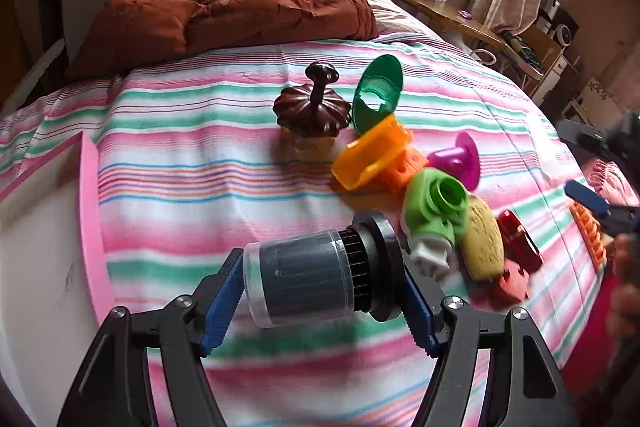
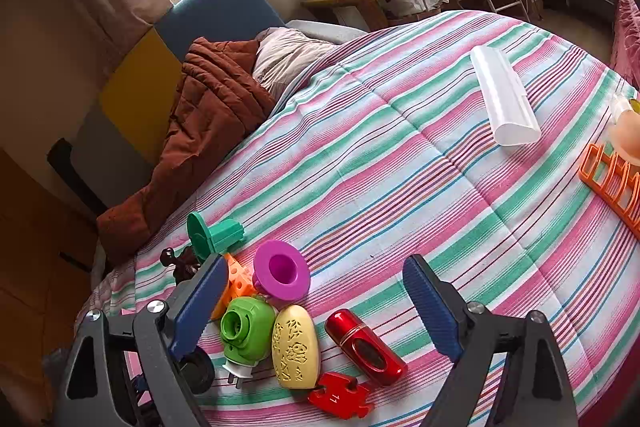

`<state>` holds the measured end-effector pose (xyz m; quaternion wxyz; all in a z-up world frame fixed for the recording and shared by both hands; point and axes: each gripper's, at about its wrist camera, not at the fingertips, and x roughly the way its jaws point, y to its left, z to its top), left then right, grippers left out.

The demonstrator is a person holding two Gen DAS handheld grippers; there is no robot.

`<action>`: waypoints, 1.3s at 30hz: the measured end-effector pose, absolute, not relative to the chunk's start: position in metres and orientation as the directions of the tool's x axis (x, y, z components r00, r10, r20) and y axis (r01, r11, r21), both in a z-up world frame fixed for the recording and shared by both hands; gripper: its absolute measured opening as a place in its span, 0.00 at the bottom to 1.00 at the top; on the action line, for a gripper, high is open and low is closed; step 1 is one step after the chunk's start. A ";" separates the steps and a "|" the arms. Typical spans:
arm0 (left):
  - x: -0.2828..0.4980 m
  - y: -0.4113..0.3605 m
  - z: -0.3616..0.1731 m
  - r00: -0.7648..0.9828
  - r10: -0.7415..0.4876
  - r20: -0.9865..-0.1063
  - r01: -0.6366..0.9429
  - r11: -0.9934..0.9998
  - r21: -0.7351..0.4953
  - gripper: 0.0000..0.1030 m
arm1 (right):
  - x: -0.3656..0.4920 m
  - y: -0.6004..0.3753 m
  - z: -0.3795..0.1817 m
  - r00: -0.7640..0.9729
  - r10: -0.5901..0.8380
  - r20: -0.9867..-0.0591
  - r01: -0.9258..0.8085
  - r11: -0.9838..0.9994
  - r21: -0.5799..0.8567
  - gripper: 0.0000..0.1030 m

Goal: Organize rigid objects
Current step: 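Carry the cylinder cup with the left gripper while the right gripper grasps the green diffuser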

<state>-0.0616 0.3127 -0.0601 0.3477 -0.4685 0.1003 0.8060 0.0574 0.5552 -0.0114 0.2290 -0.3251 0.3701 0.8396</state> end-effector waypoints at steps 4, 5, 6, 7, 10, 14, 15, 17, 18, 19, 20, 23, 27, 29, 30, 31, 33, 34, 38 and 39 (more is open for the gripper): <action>-0.044 0.293 -0.049 -0.338 0.485 -0.807 -0.659 -0.734 -0.164 0.70 | 0.047 0.544 -0.012 -0.690 0.098 -0.717 -0.578 -0.671 0.464 0.74; -0.041 0.289 -0.046 -0.345 0.488 -0.802 -0.662 -0.732 -0.161 0.70 | 0.043 0.538 -0.011 -0.690 0.086 -0.719 -0.560 -0.693 0.455 0.71; -0.037 0.286 -0.043 -0.353 0.492 -0.796 -0.666 -0.729 -0.155 0.70 | 0.039 0.532 -0.011 -0.687 0.073 -0.723 -0.541 -0.716 0.441 0.70; -0.033 0.281 -0.040 -0.358 0.495 -0.792 -0.668 -0.728 -0.152 0.70 | 0.034 0.526 -0.012 -0.683 0.059 -0.728 -0.522 -0.737 0.430 0.66; -0.022 0.265 -0.031 -0.370 0.510 -0.777 -0.670 -0.726 -0.157 0.70 | 0.020 0.505 -0.015 -0.662 0.012 -0.750 -0.455 -0.801 0.389 0.65; -0.016 0.247 -0.024 -0.379 0.524 -0.762 -0.663 -0.729 -0.171 0.70 | 0.002 0.474 -0.015 -0.638 -0.010 -0.770 -0.351 -0.886 0.302 0.65; -0.015 0.241 -0.022 -0.383 0.526 -0.759 -0.658 -0.732 -0.175 0.70 | -0.004 0.467 -0.017 -0.623 -0.006 -0.782 -0.334 -0.902 0.273 0.65; -0.013 0.229 -0.019 -0.392 0.531 -0.752 -0.648 -0.739 -0.184 0.70 | -0.019 0.458 -0.024 -0.585 0.044 -0.810 -0.327 -0.926 0.186 0.65; -0.012 0.224 -0.018 -0.396 0.531 -0.749 -0.643 -0.743 -0.187 0.70 | -0.029 0.455 -0.031 -0.552 0.052 -0.832 -0.323 -0.933 0.156 0.65; -0.012 0.218 -0.017 -0.401 0.530 -0.747 -0.636 -0.748 -0.189 0.70 | -0.036 0.454 -0.039 -0.520 0.053 -0.853 -0.321 -0.937 0.137 0.65; -0.011 0.212 -0.015 -0.406 0.529 -0.746 -0.630 -0.753 -0.190 0.70 | -0.042 0.453 -0.046 -0.492 0.064 -0.868 -0.325 -0.939 0.115 0.65; -0.011 0.193 -0.013 -0.422 0.523 -0.741 -0.609 -0.769 -0.196 0.70 | -0.050 0.448 -0.064 -0.451 0.076 -0.889 -0.318 -0.944 0.081 0.65; -0.014 0.173 -0.014 -0.432 0.516 -0.740 -0.573 -0.790 -0.216 0.70 | -0.048 0.424 -0.066 -0.469 -0.008 -0.883 -0.173 -0.980 0.101 0.65; -0.015 0.166 -0.013 -0.437 0.514 -0.738 -0.561 -0.797 -0.222 0.70 | -0.045 0.408 -0.066 -0.470 -0.069 -0.880 -0.082 -0.989 0.121 0.65; -0.016 0.162 -0.013 -0.442 0.513 -0.736 -0.555 -0.801 -0.226 0.70 | -0.044 0.400 -0.068 -0.457 -0.104 -0.884 -0.044 -0.989 0.139 0.65; -0.016 0.159 -0.012 -0.445 0.513 -0.734 -0.551 -0.803 -0.227 0.70 | -0.043 0.395 -0.071 -0.439 -0.129 -0.889 -0.023 -0.988 0.154 0.65; -0.015 0.154 -0.012 -0.451 0.511 -0.731 -0.545 -0.807 -0.228 0.70 | -0.041 0.386 -0.080 -0.413 -0.113 -0.904 -0.018 -0.991 0.132 0.68; -0.014 0.151 -0.012 -0.455 0.508 -0.731 -0.540 -0.810 -0.227 0.70 | -0.039 0.382 -0.080 -0.424 -0.095 -0.901 -0.016 -0.994 0.112 0.71; -0.012 0.140 -0.016 -0.463 0.483 -0.743 -0.517 -0.828 -0.217 0.70 | -0.037 0.384 -0.081 -0.437 -0.110 -0.893 -0.051 -0.988 0.146 0.79; -0.013 0.136 -0.017 -0.467 0.477 -0.745 -0.509 -0.833 -0.215 0.70 | -0.036 0.384 -0.081 -0.438 -0.105 -0.893 -0.054 -0.988 0.143 0.79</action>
